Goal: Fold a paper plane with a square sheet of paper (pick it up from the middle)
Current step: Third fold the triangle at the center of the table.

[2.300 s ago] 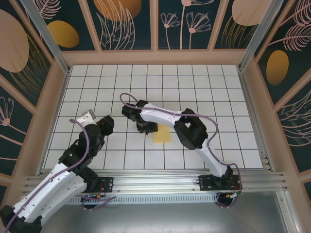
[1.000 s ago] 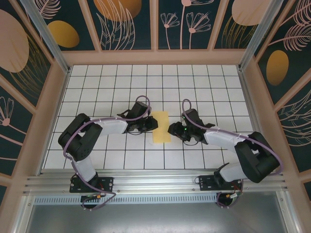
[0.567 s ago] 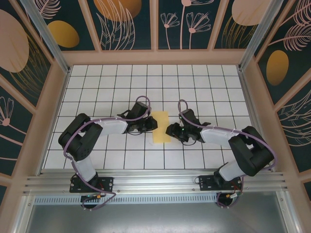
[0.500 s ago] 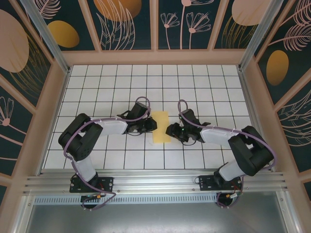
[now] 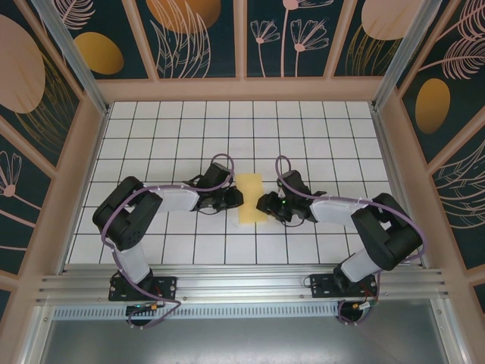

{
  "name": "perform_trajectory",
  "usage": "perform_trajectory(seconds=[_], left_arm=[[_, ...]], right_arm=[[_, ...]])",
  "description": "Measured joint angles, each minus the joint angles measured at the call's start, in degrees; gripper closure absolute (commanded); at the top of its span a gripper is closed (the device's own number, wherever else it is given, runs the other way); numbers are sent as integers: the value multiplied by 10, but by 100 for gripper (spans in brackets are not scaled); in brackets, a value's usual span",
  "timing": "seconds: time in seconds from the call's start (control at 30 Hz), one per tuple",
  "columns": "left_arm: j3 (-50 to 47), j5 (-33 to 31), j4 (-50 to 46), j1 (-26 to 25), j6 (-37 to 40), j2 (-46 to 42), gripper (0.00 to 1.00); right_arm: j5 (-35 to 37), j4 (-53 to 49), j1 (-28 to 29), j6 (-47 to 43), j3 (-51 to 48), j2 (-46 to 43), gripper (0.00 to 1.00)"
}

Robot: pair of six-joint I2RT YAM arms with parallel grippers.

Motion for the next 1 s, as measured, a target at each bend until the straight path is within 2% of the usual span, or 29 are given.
perform_trajectory(seconds=[0.5, 0.6, 0.8, 0.93, 1.0], left_arm=[[-1, 0, 0, 0, 13, 0, 80], [0, 0, 0, 0, 18, 0, 80], [-1, 0, 0, 0, 26, 0, 80], [-1, 0, 0, 0, 31, 0, 78], [-1, 0, 1, 0, 37, 0, 77]], right_arm=[[-31, 39, -19, 11, 4, 22, 57], [-41, 39, -28, 0, 19, 43, 64], [-69, 43, -37, -24, 52, 79, 68], [-85, 43, -50, -43, 69, 93, 75], [-90, 43, -58, -50, 75, 97, 83]])
